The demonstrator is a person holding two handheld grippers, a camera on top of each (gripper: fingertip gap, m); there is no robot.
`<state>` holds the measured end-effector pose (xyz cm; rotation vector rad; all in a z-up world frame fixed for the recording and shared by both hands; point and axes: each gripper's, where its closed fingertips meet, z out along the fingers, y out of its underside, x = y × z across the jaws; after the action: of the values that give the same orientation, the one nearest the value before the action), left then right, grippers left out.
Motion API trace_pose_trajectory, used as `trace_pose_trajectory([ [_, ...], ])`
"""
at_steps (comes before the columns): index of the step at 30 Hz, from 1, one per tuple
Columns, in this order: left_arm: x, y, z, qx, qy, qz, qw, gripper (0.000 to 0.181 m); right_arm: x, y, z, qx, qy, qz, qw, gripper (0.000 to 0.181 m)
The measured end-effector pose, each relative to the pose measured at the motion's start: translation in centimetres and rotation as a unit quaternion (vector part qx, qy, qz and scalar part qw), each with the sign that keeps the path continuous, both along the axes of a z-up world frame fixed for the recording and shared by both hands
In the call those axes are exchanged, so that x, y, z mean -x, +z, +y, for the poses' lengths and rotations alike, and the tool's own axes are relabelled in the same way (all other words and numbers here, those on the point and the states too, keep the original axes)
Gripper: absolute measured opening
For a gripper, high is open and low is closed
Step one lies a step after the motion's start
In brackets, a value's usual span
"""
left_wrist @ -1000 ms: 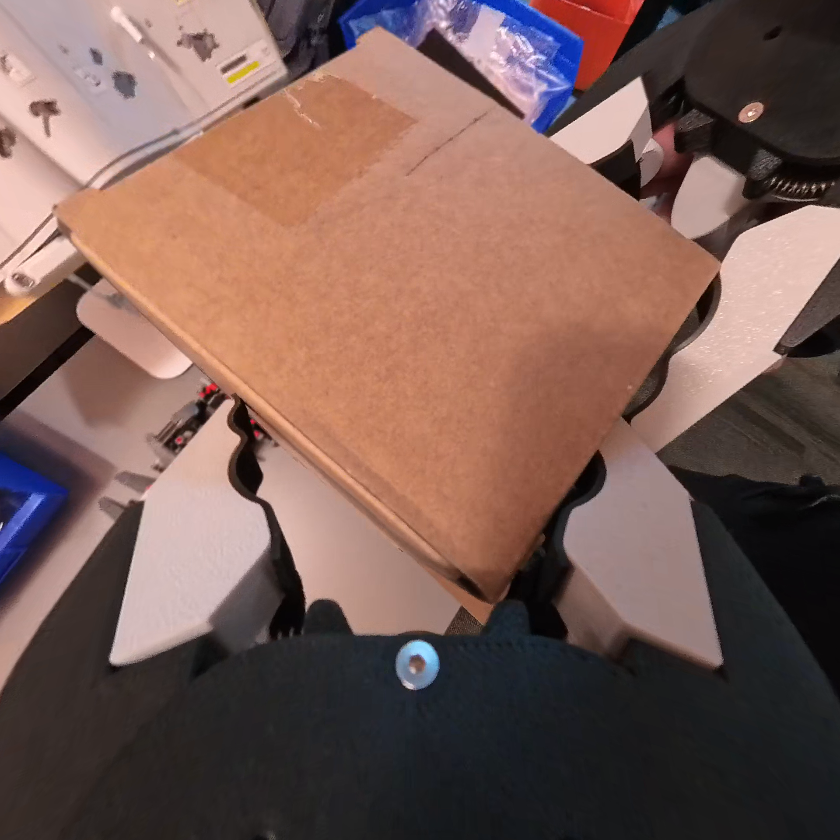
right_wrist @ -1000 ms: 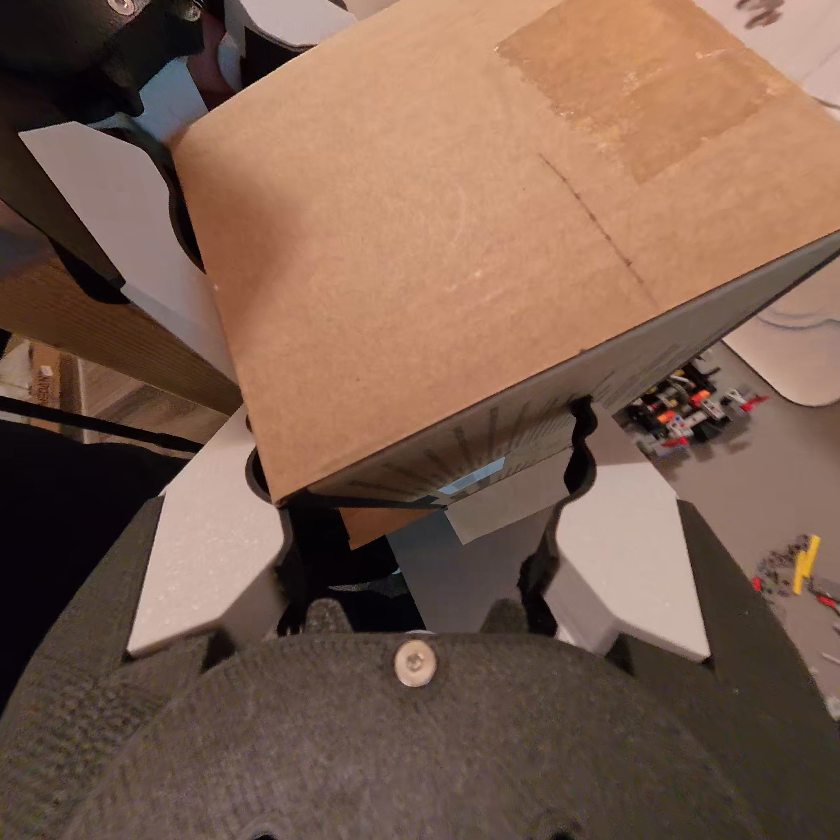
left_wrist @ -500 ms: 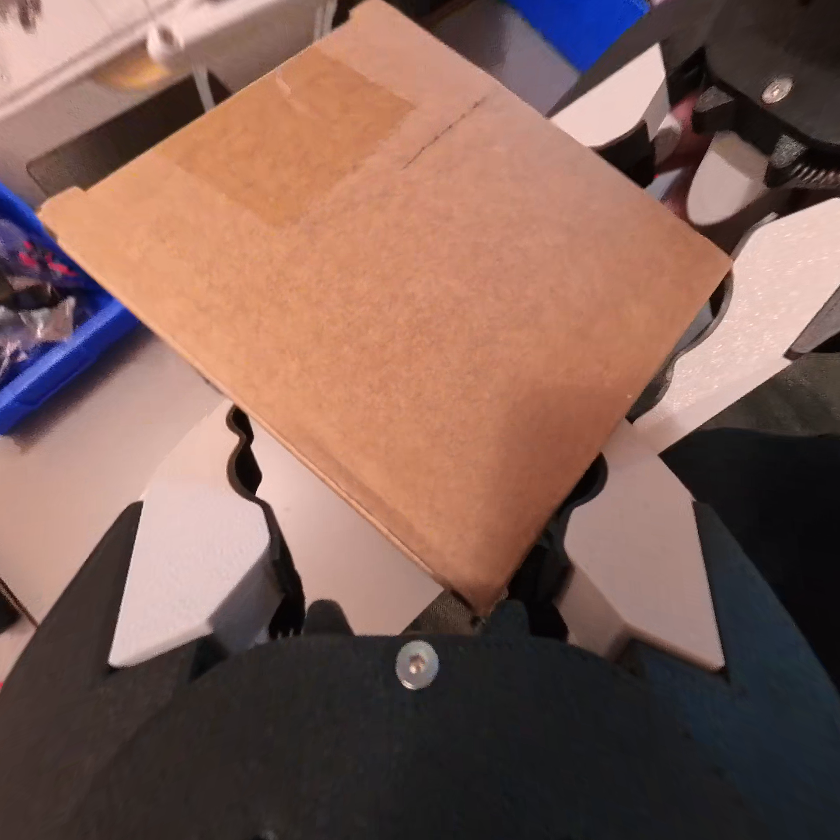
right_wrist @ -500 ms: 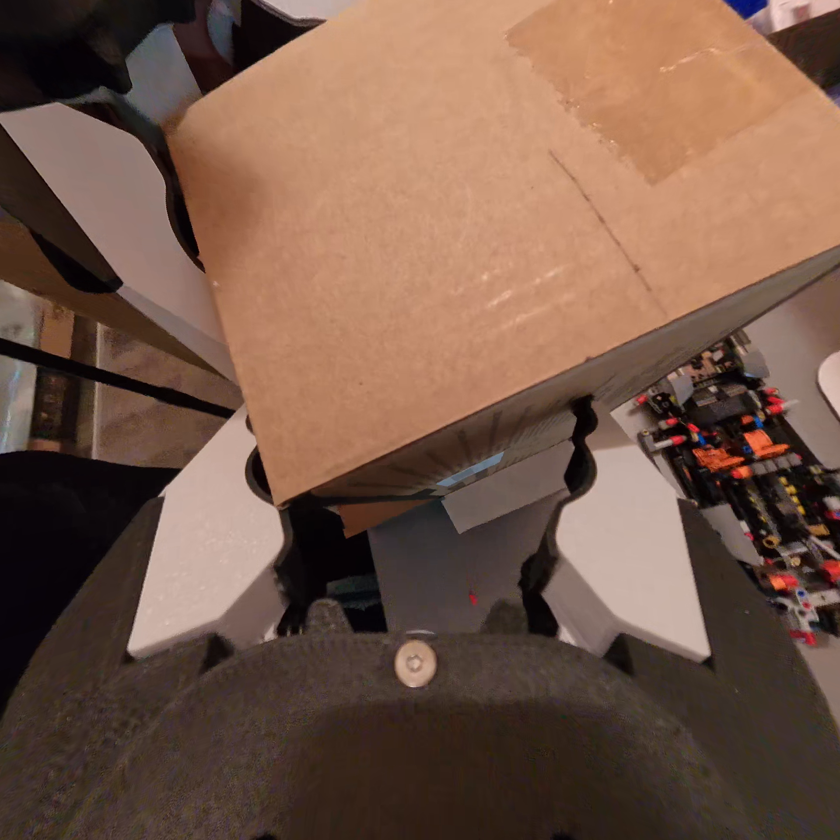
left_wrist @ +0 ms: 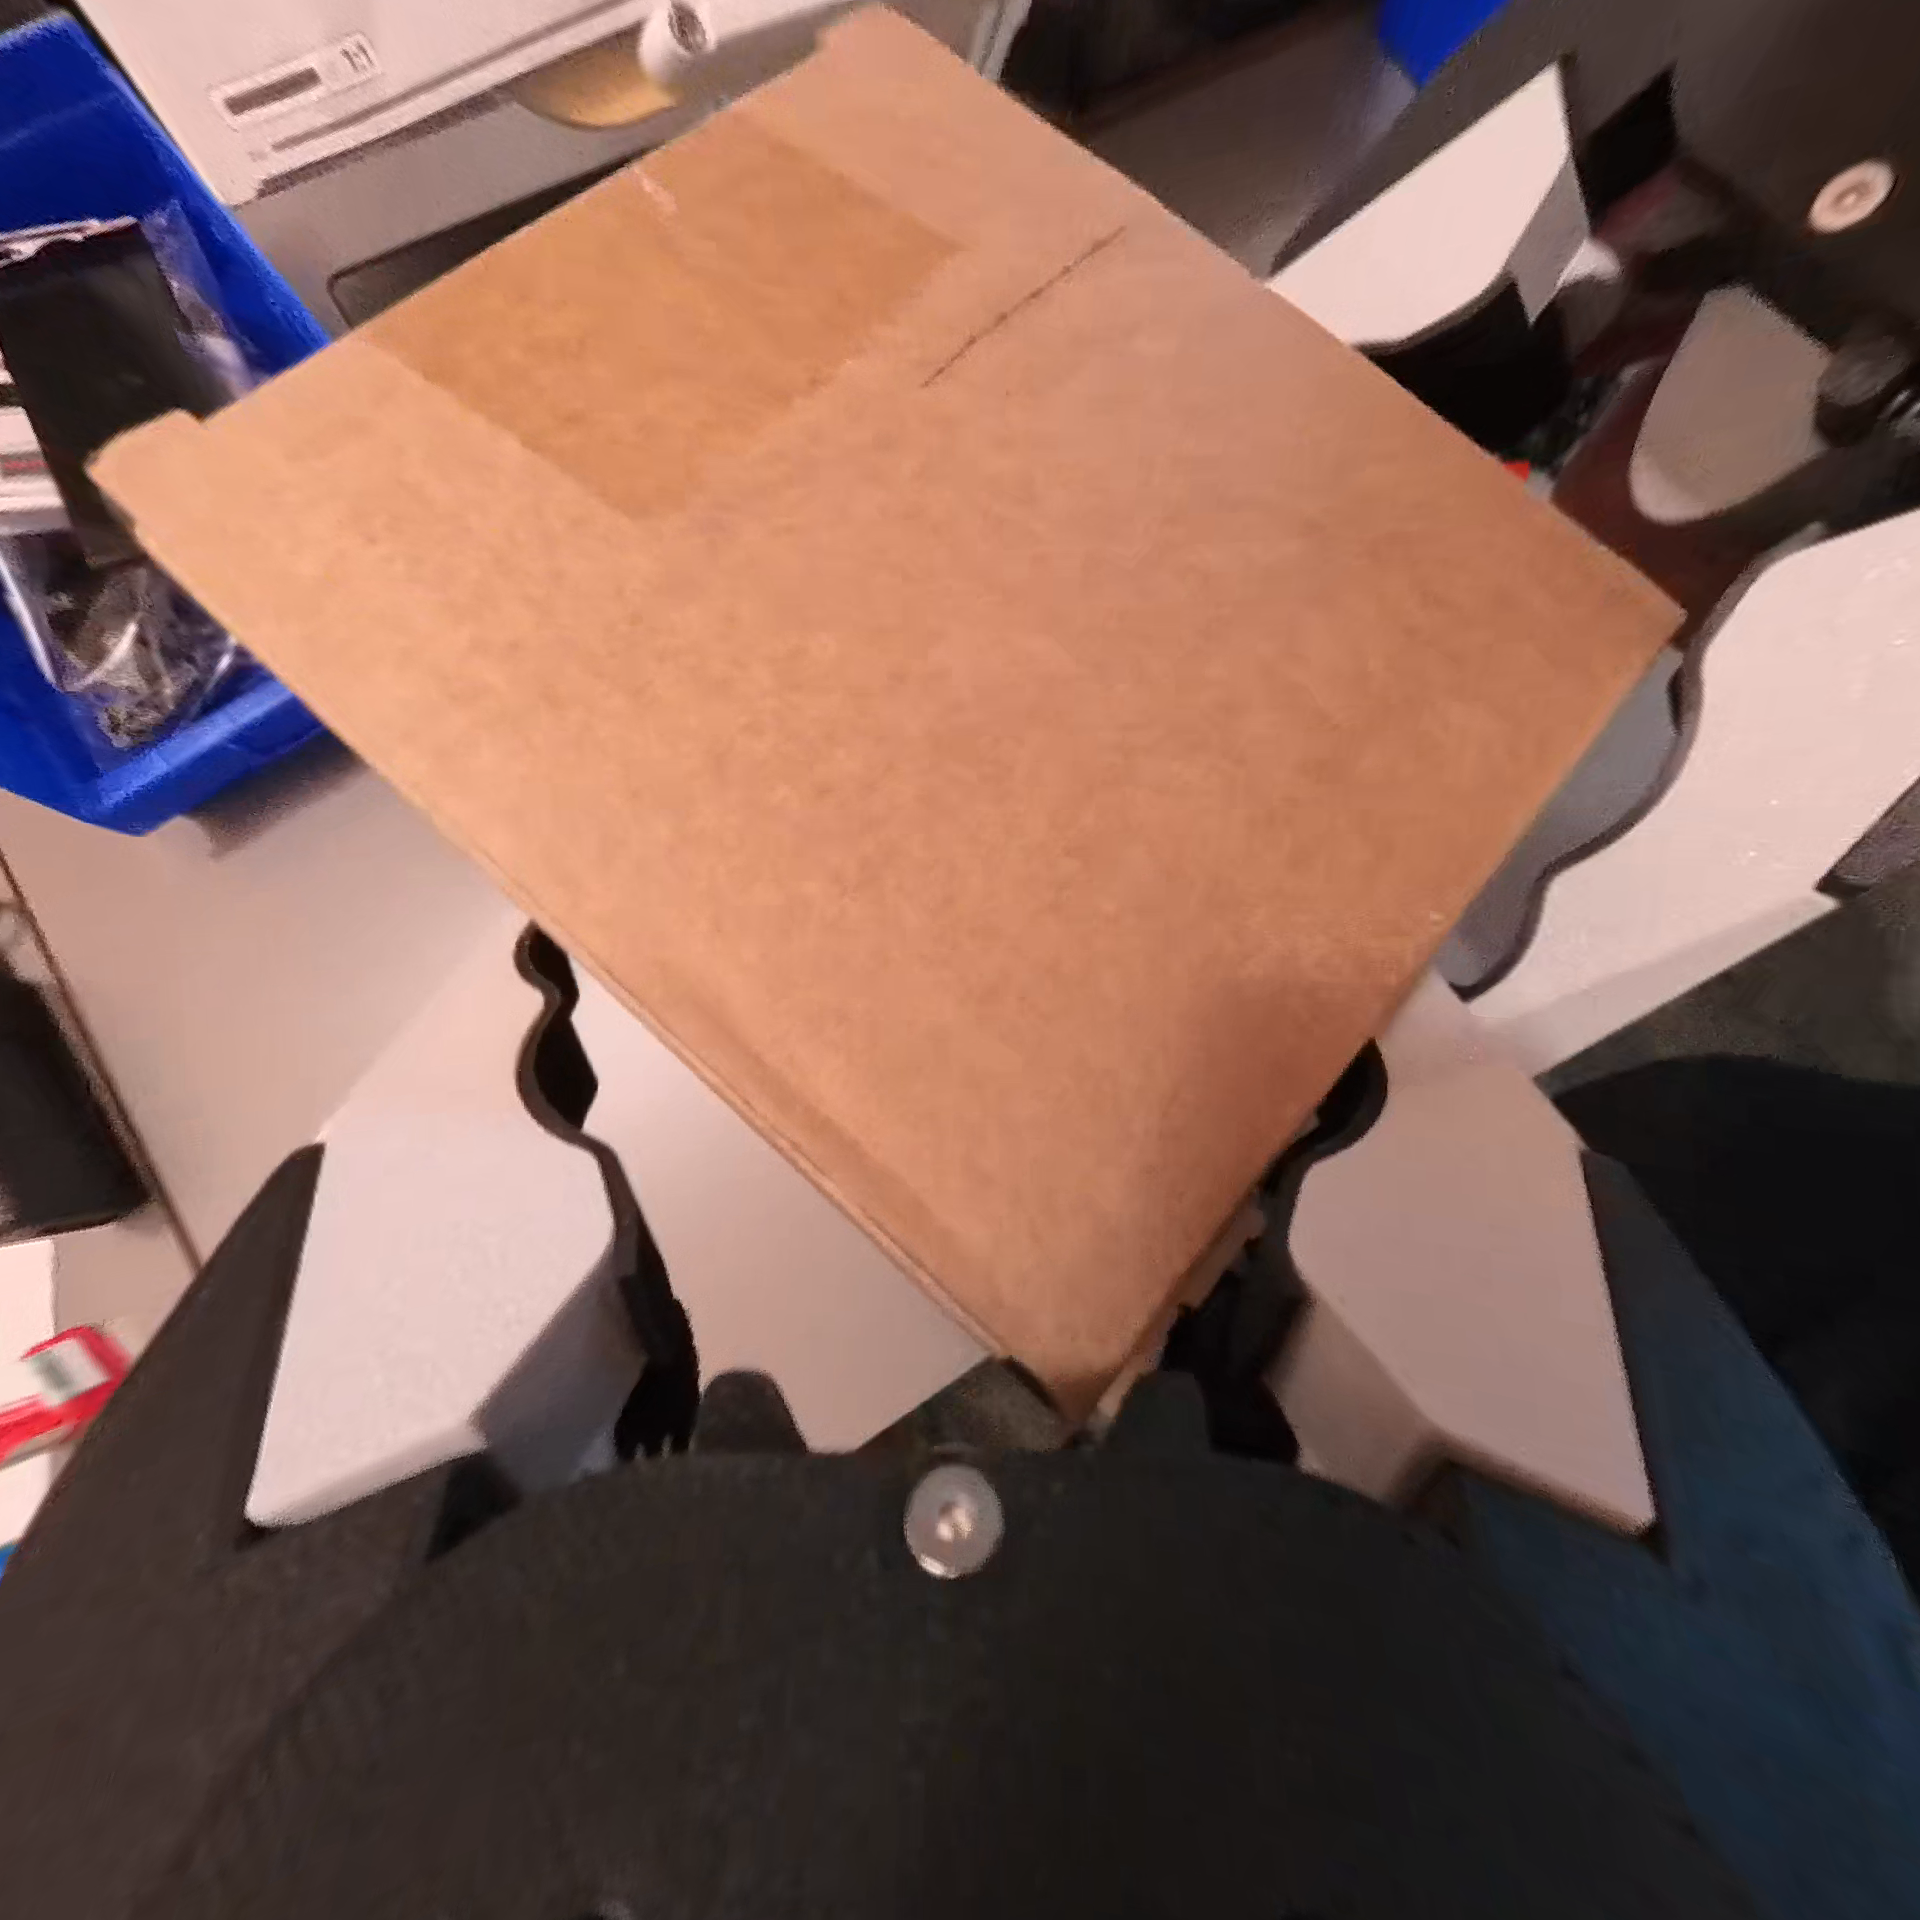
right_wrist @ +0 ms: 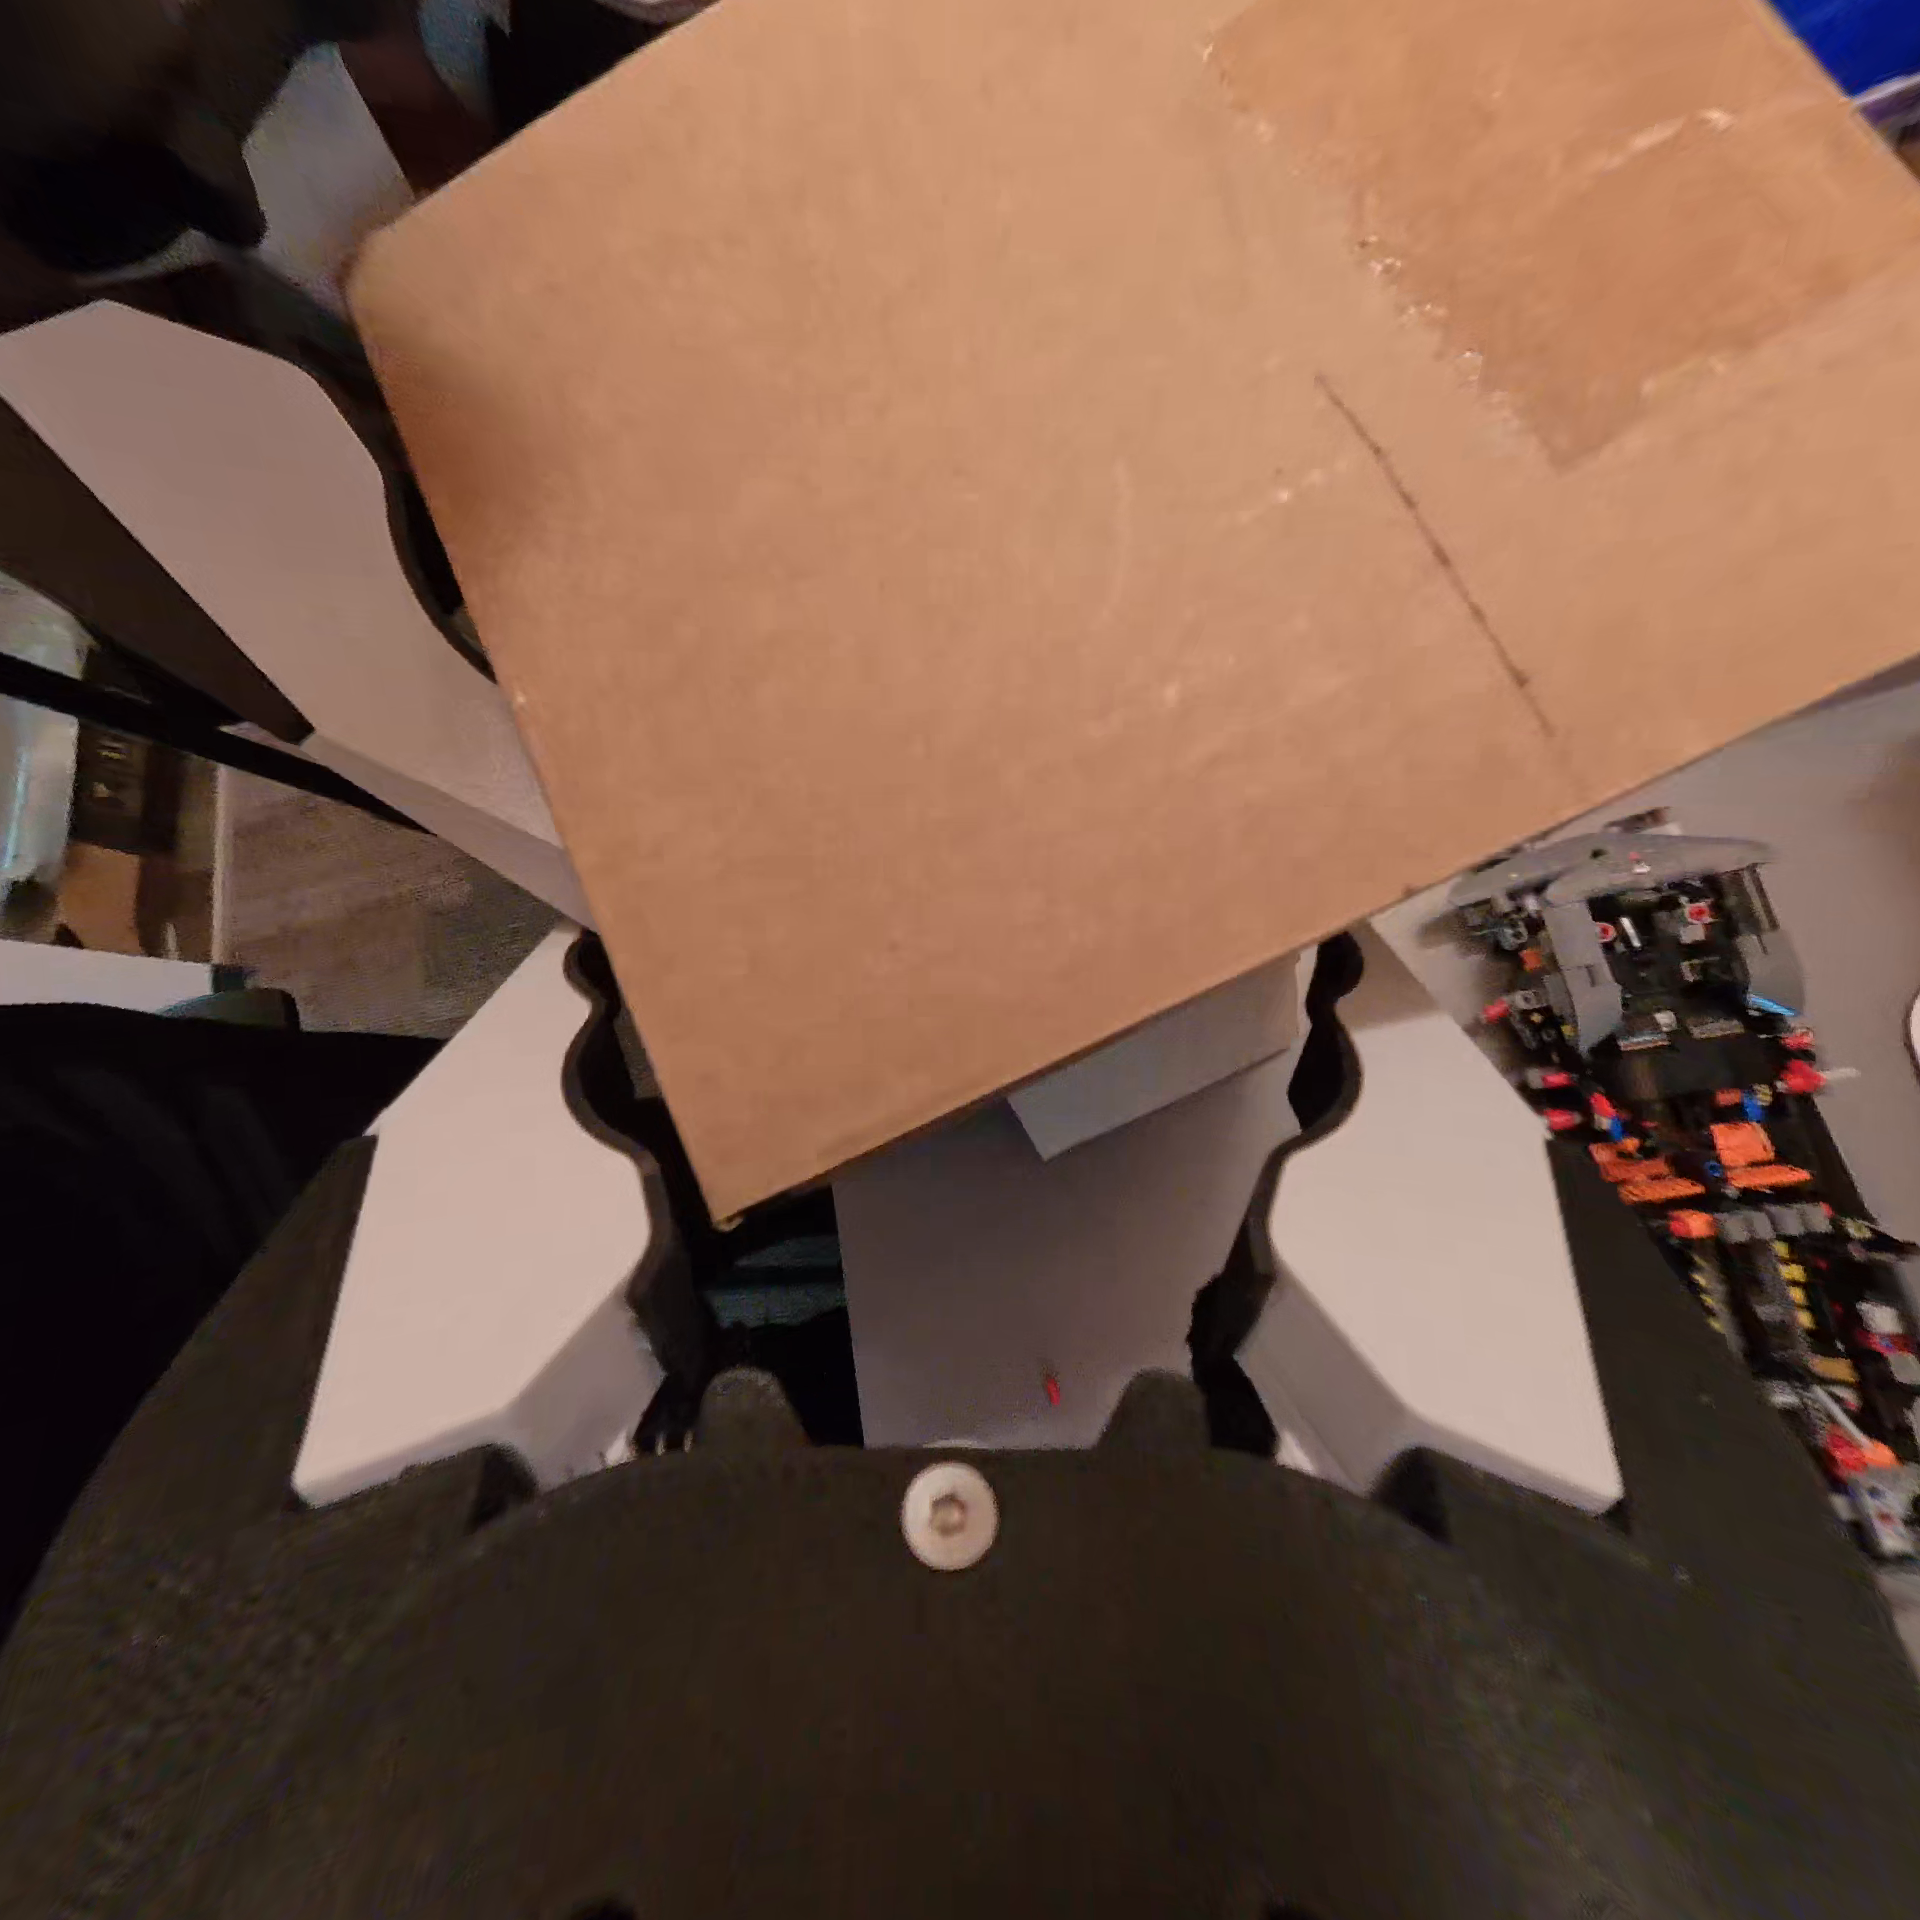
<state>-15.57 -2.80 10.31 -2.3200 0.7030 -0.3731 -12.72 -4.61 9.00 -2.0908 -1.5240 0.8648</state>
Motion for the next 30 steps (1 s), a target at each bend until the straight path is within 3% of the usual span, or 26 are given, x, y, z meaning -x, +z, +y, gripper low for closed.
trace_pose_trajectory([
  [7,0.6,-1.4,0.4,-0.026,0.008,-0.004,1.0,0.142,0.2,-1.2,0.0,0.003,-0.001,0.065,0.998,0.131],
  [10,0.6,-2.3,-0.1,-0.03,-0.004,-0.016,0.999,0.14,-0.9,0.8,0.7,-0.002,-0.018,0.157,0.987,0.128],
  [11,0.6,-3.1,-0.5,-0.01,-0.003,-0.028,1.0,0.147,-1.5,0.9,1.1,-0.002,-0.016,0.164,0.986,0.128],
  [15,0.1,-4.4,-1.4,0.002,-0.002,-0.034,0.999,0.141,-2.1,0.6,3.0,0.01,0.032,0.188,0.982,0.156],
  [20,-0.6,-4.3,-0.2,-0.003,-0.001,-0.034,0.999,0.136,-1.5,0.7,4.9,0.046,0.102,0.231,0.967,0.158],
  [23,-0.3,-4.6,0.6,-0.007,0.01,-0.02,1.0,0.138,-0.5,1.1,6.2,0.081,0.105,0.25,0.959,0.157],
  [27,2.1,-5.2,-0.1,-0.01,0.036,-0.022,0.999,0.144,2.6,1.4,4.1,0.046,0.106,0.2,0.973,0.157],
  [29,3.8,-5.1,-1.4,-0.023,0.035,-0.042,0.998,0.135,3.1,2.4,2.8,0.054,0.153,0.206,0.965,0.154],
  [30,4.6,-5.0,-2.1,-0.025,0.029,-0.05,0.998,0.131,2.7,3.3,2.5,0.066,0.183,0.221,0.956,0.143],
])
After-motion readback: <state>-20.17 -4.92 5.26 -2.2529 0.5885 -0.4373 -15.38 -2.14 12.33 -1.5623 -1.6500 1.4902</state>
